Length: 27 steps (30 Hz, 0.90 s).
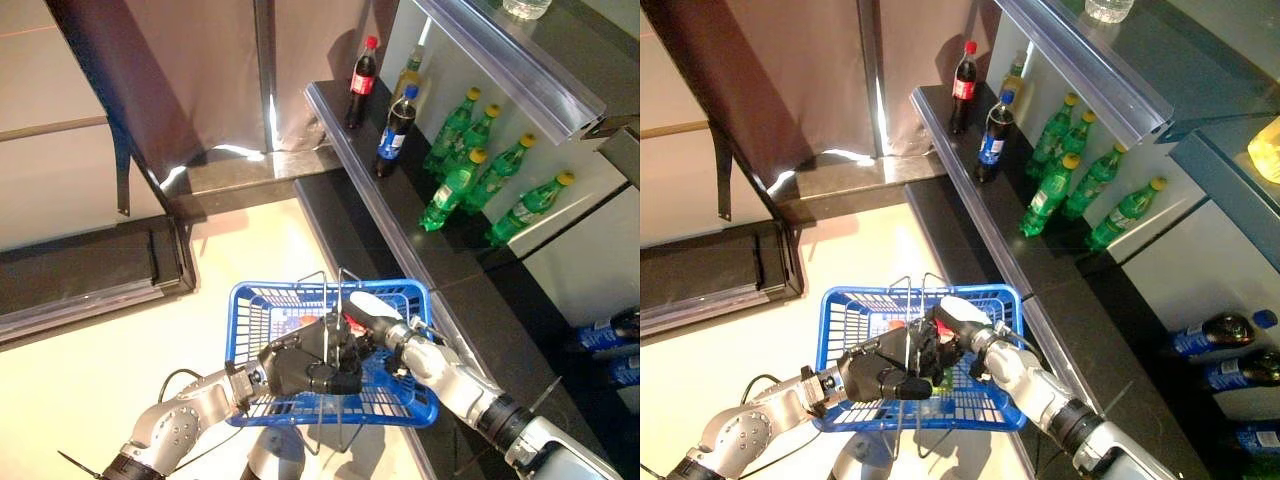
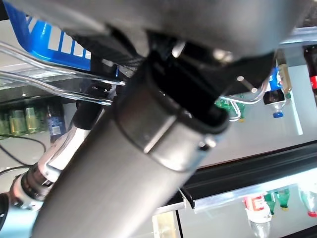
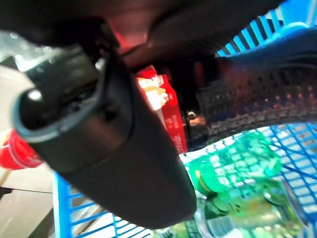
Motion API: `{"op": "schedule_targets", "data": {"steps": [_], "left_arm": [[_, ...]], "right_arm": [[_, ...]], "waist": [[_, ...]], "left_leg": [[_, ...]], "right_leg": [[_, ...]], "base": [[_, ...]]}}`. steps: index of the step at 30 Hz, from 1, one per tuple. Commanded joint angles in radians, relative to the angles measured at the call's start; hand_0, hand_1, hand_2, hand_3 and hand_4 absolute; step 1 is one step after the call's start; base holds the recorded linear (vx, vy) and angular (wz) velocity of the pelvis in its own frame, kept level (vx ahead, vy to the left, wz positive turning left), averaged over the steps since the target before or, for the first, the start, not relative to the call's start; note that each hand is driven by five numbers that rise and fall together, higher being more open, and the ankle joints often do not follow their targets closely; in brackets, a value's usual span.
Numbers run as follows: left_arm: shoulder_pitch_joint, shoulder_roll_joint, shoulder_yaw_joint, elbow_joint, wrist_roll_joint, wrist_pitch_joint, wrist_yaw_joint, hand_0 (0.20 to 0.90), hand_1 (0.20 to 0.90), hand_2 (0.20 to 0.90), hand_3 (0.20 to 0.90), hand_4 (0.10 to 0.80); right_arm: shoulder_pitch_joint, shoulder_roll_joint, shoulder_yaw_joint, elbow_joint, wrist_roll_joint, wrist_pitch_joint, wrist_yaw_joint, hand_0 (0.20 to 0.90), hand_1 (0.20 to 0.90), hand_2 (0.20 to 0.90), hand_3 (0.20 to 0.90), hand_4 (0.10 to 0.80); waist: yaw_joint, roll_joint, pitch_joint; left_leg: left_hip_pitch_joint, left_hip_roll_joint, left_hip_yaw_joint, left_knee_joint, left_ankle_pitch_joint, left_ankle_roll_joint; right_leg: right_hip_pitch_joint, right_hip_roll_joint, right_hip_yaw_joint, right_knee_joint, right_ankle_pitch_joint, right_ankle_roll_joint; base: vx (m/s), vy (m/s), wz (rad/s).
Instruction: Pick up the drink and place into the basket.
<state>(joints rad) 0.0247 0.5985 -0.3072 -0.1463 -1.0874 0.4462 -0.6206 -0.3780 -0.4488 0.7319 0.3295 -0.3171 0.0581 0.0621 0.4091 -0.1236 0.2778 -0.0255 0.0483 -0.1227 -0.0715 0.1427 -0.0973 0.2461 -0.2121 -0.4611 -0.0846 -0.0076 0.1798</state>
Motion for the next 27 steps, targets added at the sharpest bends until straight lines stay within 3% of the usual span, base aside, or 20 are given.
{"op": "schedule_targets", "data": {"steps": [1, 14, 27], "left_arm": [[-0.226, -0.193, -0.091, -0.344, -0.299, -0.144, -0.285, 0.3, 0.3, 0.3, 0.2, 0.1], [-0.261, -0.209, -0.134, -0.369, -0.308, -0.139, -0.267, 0.3, 0.3, 0.3, 0.2, 0.1], [-0.278, -0.208, -0.147, -0.391, -0.331, -0.128, -0.257, 0.3, 0.3, 0.3, 0.2, 0.1]], "right_arm": [[-0.118, 0.023, 0.063, 0.017, -0.034, -0.03, -0.032, 0.3, 0.3, 0.3, 0.2, 0.1], [-0.114, 0.095, 0.092, 0.158, -0.094, 0.041, -0.028, 0.3, 0.3, 0.3, 0.2, 0.1], [-0.111, 0.145, 0.095, 0.244, -0.119, 0.058, -0.022, 0.3, 0.3, 0.3, 0.2, 0.1]], "waist": [[0.014, 0.033, -0.262], [0.029, 0.025, -0.268], [0.036, 0.019, -0.274]], "left_leg": [[0.075, -0.04, -0.075, -0.016, -0.089, 0.065], [0.082, -0.048, -0.09, -0.016, -0.092, 0.07], [0.091, -0.054, -0.1, -0.016, -0.097, 0.074]], "right_leg": [[-0.07, -0.007, 0.021, 0.145, -0.008, -0.021], [-0.065, -0.012, 0.011, 0.153, -0.008, -0.018], [-0.065, -0.011, 0.019, 0.157, -0.009, -0.019]], "base": [[0.0, 0.0, 0.0], [0.009, -0.001, 0.04], [0.004, -0.001, 0.01]]}}
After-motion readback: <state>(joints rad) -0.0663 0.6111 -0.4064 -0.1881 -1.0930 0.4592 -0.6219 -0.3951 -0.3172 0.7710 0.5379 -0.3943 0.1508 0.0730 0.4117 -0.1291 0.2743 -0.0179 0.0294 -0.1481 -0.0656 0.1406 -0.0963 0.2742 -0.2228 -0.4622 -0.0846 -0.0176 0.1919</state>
